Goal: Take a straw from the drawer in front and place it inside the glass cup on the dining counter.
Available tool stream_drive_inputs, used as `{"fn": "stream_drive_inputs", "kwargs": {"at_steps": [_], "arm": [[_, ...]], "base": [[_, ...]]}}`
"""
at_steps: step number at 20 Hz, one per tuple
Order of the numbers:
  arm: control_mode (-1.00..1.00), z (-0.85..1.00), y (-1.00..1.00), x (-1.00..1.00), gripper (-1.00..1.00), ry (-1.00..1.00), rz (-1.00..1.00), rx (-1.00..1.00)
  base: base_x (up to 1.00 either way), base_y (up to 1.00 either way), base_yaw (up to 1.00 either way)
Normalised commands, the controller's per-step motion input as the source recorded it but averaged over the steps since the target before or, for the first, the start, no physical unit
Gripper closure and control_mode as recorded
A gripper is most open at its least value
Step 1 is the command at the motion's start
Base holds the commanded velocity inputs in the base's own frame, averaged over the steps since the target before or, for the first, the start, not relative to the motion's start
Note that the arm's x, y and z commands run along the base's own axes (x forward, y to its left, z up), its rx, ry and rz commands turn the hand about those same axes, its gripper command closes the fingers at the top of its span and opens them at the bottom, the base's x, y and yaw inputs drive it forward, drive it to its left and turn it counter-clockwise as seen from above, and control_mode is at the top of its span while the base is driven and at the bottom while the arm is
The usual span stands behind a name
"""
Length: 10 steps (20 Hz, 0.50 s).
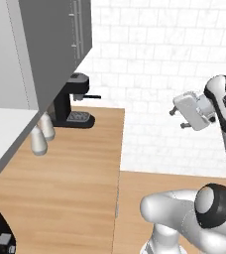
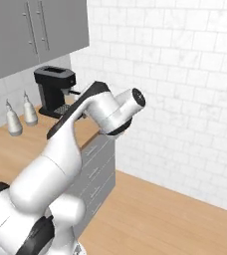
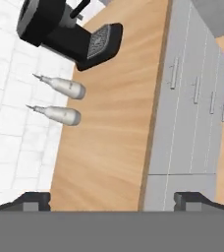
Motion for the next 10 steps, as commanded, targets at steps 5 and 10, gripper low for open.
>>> {"fn": "stream_drive_inputs", "kwargs": {"at_steps": [5, 10], "arm": [[-1.0, -0.48, -0.64, 0.37, -1.0, 0.01, 0.02, 0.65], [-1.0, -0.64, -0.24, 0.54, -1.0, 0.02, 0.0, 0.52]], "base": [[0.0, 0.0, 0.0], [0.0, 0.0, 0.0]]}}
